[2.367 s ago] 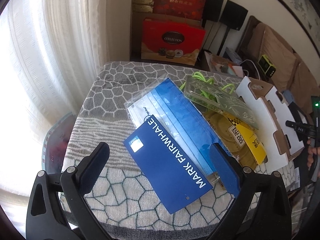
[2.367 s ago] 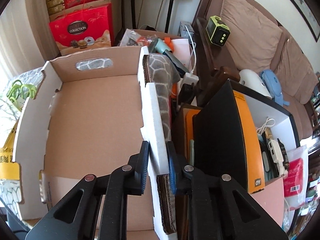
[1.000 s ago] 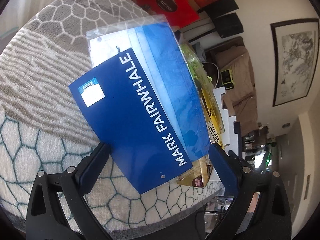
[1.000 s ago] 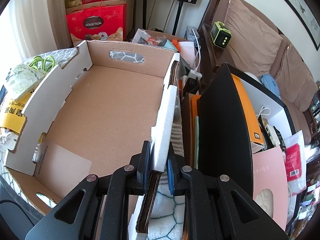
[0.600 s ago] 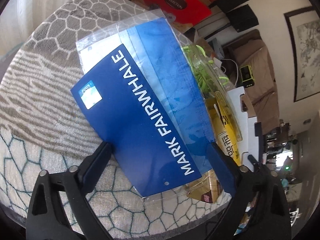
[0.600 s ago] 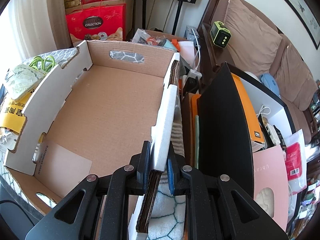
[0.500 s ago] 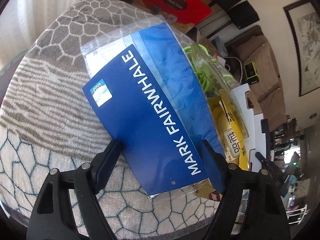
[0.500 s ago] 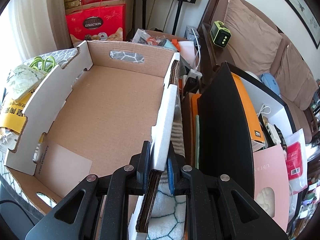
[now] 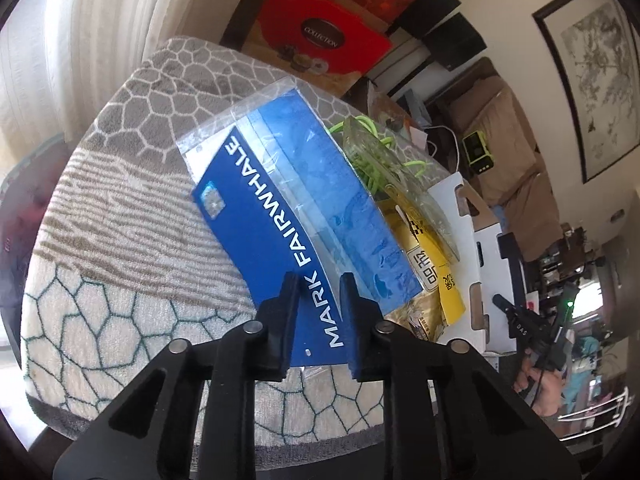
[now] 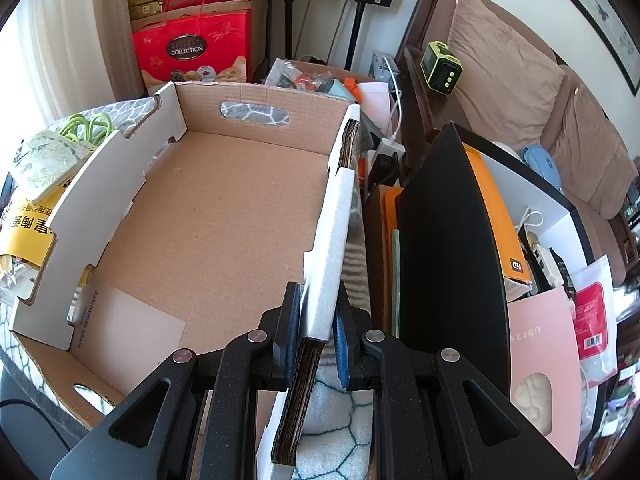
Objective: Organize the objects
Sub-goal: 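Grasp the blue folder with the left gripper and drop it into the box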
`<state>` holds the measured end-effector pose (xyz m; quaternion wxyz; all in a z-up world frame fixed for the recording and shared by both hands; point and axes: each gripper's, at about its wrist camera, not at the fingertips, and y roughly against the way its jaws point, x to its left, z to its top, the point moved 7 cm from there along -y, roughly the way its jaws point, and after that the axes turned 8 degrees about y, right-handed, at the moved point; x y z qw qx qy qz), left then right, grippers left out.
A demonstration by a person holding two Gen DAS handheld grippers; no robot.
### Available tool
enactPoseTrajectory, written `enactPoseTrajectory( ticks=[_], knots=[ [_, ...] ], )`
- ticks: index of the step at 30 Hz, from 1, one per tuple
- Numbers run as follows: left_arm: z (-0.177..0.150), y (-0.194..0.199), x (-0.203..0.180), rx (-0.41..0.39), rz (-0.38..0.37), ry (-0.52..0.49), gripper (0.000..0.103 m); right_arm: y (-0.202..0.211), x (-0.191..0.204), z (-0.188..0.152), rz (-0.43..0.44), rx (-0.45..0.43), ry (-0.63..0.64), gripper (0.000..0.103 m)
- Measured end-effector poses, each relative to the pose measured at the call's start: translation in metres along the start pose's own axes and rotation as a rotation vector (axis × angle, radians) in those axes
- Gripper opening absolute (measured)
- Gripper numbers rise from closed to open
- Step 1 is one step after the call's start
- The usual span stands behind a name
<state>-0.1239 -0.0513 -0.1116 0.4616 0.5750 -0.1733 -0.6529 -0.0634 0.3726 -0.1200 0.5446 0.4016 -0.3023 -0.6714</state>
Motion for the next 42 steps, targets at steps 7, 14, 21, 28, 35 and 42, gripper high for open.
enactPoseTrajectory(
  ticks=[7,14,21,28,35,42],
  knots=[
    [-0.009,0.017,0.033,0.014,0.091,0.000,0.021,0.001,0.000,-0.001,0.006,-0.003,-0.002,0.014],
    [-0.008,-0.002,0.055,0.045,0.073,0.080,0.009,0.001,0.000,-0.001,0.007,-0.002,-0.005,0.014],
    [0.002,0.039,0.032,-0.117,0.146,-0.021,0.001,0.000,0.001,-0.001,0.006,0.001,-0.006,0.014],
    [0.009,0.064,-0.043,-0.154,0.024,-0.147,0.001,0.001,0.000,0.000,0.015,-0.001,-0.016,0.014],
    [-0.020,0.013,-0.157,0.049,-0.119,-0.399,0.001,0.003,-0.003,-0.001,0.038,-0.002,-0.036,0.014],
    [-0.067,-0.052,-0.231,0.214,-0.132,-0.502,0.001,0.009,-0.005,-0.004,0.058,-0.011,-0.051,0.014]
  ],
)
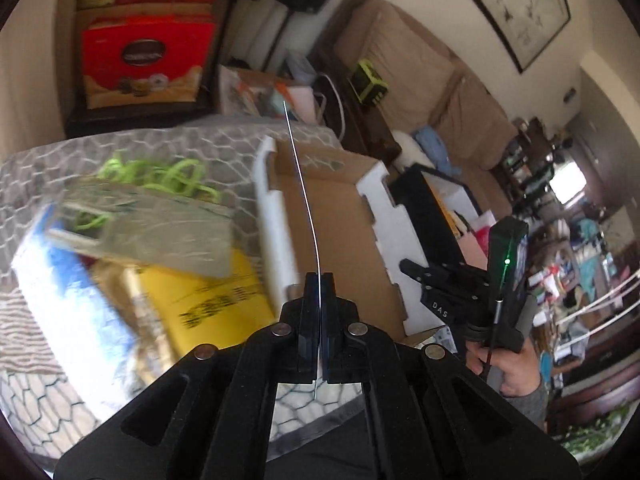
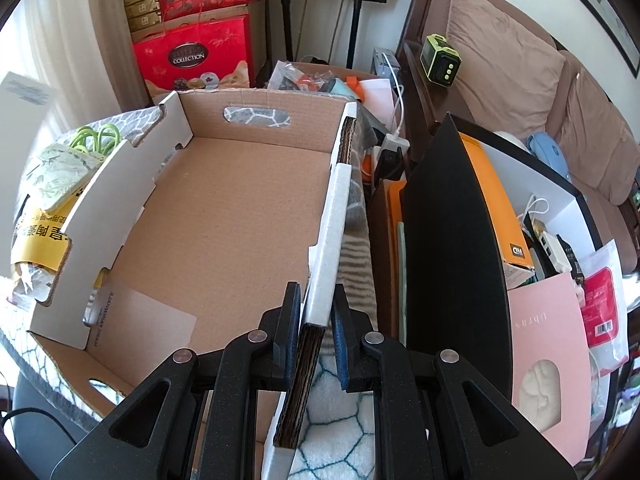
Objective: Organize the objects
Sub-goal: 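Grasp the blue folder with the left gripper and drop it into the box, then grasp the blue-and-white mask bag with the left gripper and lay it in the box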
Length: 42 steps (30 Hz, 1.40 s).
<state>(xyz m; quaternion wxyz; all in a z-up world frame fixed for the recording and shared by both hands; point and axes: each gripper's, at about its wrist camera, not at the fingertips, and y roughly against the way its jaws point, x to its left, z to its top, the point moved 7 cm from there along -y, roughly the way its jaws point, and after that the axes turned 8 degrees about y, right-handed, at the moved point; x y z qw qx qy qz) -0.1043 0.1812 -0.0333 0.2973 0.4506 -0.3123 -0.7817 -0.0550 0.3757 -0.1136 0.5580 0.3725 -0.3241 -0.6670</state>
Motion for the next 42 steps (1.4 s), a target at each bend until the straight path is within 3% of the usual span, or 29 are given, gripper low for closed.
enactPoseTrajectory(
  ticks=[7,16,18,19,20,21,29,33,35,42],
  knots=[
    [-0.002,-0.045,-0.049,0.066,0.053,-0.126,0.001,0.004,0.001,-0.003,0.011,-0.007,-0.008,0.014],
    [-0.024,-0.106,-0.069,0.161,0.281,-0.270,0.001,0.007,0.001,-0.008,0.031,-0.010,-0.031,0.014],
    [-0.030,-0.117,-0.068,0.188,0.291,-0.251,0.012,0.008,0.001,-0.009,0.033,-0.012,-0.033,0.014],
    [-0.032,-0.121,-0.068,0.202,0.281,-0.234,0.027,0.009,0.001,-0.009,0.034,-0.014,-0.034,0.014],
    [-0.034,-0.123,-0.069,0.210,0.243,-0.209,0.040,0.010,0.000,-0.009,0.037,-0.015,-0.036,0.014],
    [-0.035,-0.124,-0.071,0.215,0.207,-0.189,0.043,0.010,0.000,-0.009,0.040,-0.017,-0.037,0.014],
    [-0.026,-0.105,-0.066,0.196,0.080,-0.085,0.053,0.013,-0.002,-0.009,0.041,-0.019,-0.042,0.014],
    [-0.015,-0.079,-0.062,0.140,0.077,-0.095,0.057,0.013,-0.001,-0.008,0.041,-0.020,-0.042,0.014],
    [-0.010,-0.063,-0.055,0.098,0.084,-0.096,0.069,0.013,-0.001,-0.008,0.040,-0.021,-0.041,0.014],
    [-0.002,-0.010,0.011,-0.019,0.157,-0.026,0.085,0.009,-0.003,-0.007,0.043,-0.012,-0.049,0.014]
  ],
)
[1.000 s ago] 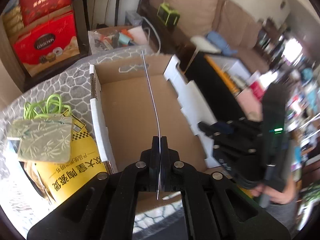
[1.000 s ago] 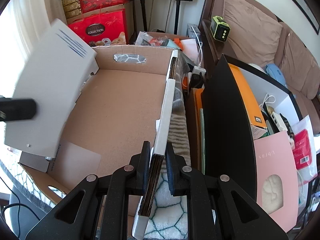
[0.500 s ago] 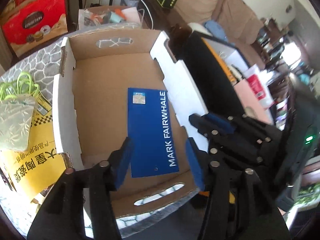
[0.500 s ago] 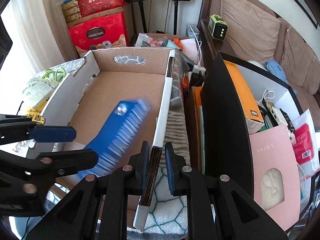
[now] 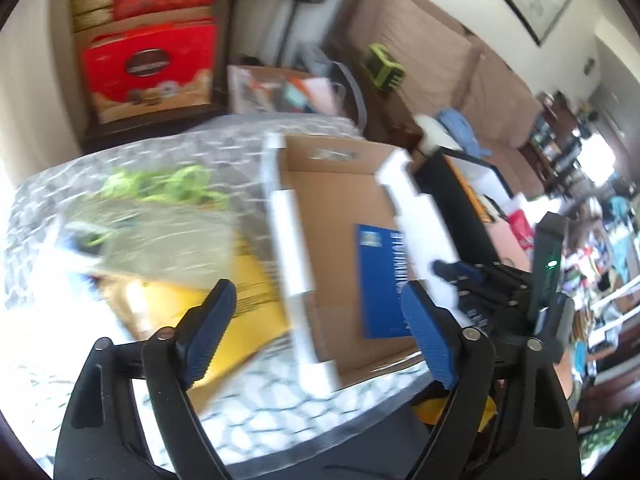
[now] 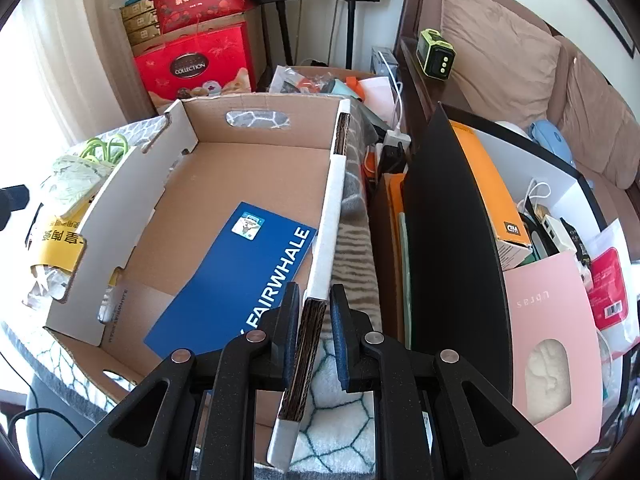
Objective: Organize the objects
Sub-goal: 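Grasp the blue-and-white mask bag with the left gripper and lay it in the box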
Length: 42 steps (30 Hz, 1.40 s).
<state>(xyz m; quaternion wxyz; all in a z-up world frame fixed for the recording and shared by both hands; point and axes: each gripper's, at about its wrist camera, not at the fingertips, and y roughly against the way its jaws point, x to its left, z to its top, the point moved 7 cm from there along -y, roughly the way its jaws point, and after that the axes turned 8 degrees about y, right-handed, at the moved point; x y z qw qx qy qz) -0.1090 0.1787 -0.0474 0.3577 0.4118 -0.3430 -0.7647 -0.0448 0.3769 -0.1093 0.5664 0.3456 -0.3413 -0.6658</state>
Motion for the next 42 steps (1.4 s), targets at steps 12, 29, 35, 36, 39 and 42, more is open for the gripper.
enactPoseTrajectory(
  ticks=[12,29,35,36,39,42],
  knots=[
    [-0.031,0.034,0.167,-0.019,0.132,0.265,0.087,-0.005,0.002,0.000,-0.020,0.005,0.016,0.015],
    [-0.085,0.005,0.229,0.061,-0.386,0.699,0.085,-0.006,0.000,-0.002,-0.022,0.010,0.022,0.015],
    [-0.082,0.000,0.229,0.058,-0.486,0.736,0.076,-0.008,0.002,-0.006,-0.019,0.017,0.022,0.015],
    [-0.081,-0.001,0.230,0.059,-0.492,0.742,0.074,-0.008,0.002,-0.006,-0.020,0.017,0.022,0.015],
    [-0.082,-0.008,0.235,0.077,-0.477,0.765,0.061,-0.008,0.003,-0.005,-0.021,0.018,0.019,0.016],
    [-0.079,-0.013,0.236,0.075,-0.481,0.780,0.043,-0.008,0.002,-0.006,-0.022,0.018,0.023,0.016]
  ],
)
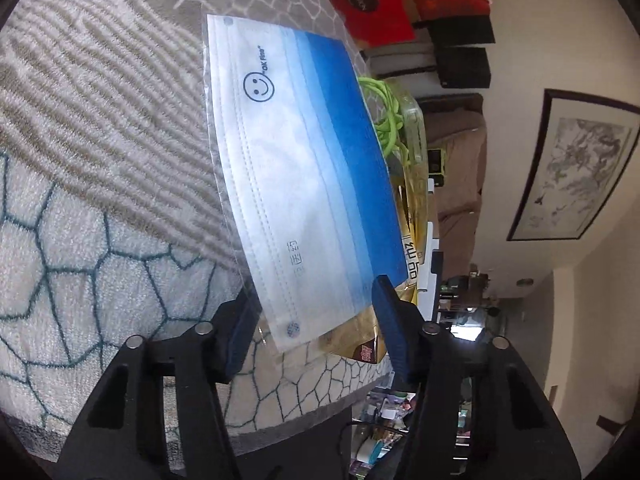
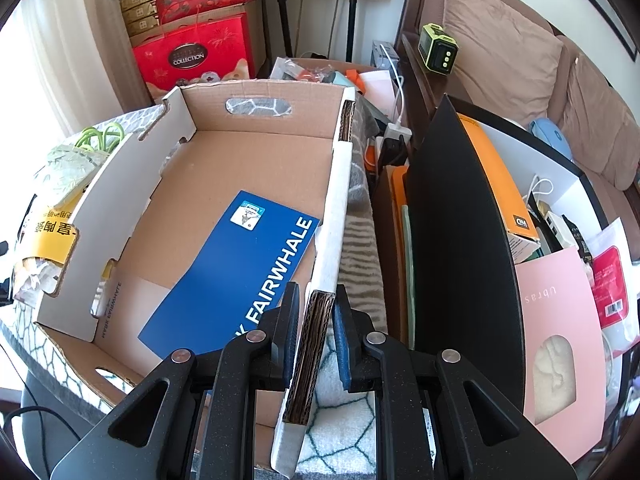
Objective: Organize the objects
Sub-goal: 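Grasp the blue-and-white mask bag with the left gripper and lay it in the box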
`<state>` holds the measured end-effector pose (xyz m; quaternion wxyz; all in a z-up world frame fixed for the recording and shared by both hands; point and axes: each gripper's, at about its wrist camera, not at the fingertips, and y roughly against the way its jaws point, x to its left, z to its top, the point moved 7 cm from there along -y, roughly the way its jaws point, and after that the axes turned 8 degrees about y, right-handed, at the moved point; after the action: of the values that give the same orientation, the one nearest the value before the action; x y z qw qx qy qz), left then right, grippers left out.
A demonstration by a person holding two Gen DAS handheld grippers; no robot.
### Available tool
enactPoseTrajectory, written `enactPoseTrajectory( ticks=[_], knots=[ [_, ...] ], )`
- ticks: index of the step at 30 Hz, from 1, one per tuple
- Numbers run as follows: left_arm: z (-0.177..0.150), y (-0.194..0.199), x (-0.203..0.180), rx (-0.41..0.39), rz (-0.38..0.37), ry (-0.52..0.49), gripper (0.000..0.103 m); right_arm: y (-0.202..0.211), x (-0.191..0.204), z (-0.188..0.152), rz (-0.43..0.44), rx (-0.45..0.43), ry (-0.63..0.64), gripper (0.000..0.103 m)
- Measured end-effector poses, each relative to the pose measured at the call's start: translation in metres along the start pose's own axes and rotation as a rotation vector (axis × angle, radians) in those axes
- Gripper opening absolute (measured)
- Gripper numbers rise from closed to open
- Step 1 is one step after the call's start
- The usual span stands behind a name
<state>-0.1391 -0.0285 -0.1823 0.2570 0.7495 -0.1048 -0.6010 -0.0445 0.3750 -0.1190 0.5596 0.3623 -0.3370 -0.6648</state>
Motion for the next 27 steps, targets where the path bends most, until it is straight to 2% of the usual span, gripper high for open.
enactPoseTrajectory(
  ticks=[2,5,13,20,24,27],
  knots=[
    [-0.001,0.000,-0.004,-0.004,0.001,-0.015,0.018,0.000,0.000,0.000,0.001,0.000,0.000,0.016],
    [-0.001,0.003,-0.010,-0.026,0.020,-0.047,0.004,0.000,0.000,0.001,0.000,-0.001,0.000,0.016],
    [-0.012,0.046,-0.045,-0.130,0.043,-0.178,0.002,0.000,0.000,0.003,-0.004,-0.001,0.007,0.015],
    [-0.025,0.090,-0.106,-0.205,0.008,-0.330,0.002,-0.002,0.001,0.007,-0.036,-0.005,0.036,0.015],
    [-0.042,0.096,-0.144,-0.183,-0.038,-0.418,0.002,-0.002,0.004,0.008,-0.040,-0.022,0.061,0.015],
    [-0.056,0.083,-0.168,-0.125,-0.047,-0.478,0.002,-0.002,0.006,0.011,-0.038,-0.035,0.081,0.015]
  ],
)
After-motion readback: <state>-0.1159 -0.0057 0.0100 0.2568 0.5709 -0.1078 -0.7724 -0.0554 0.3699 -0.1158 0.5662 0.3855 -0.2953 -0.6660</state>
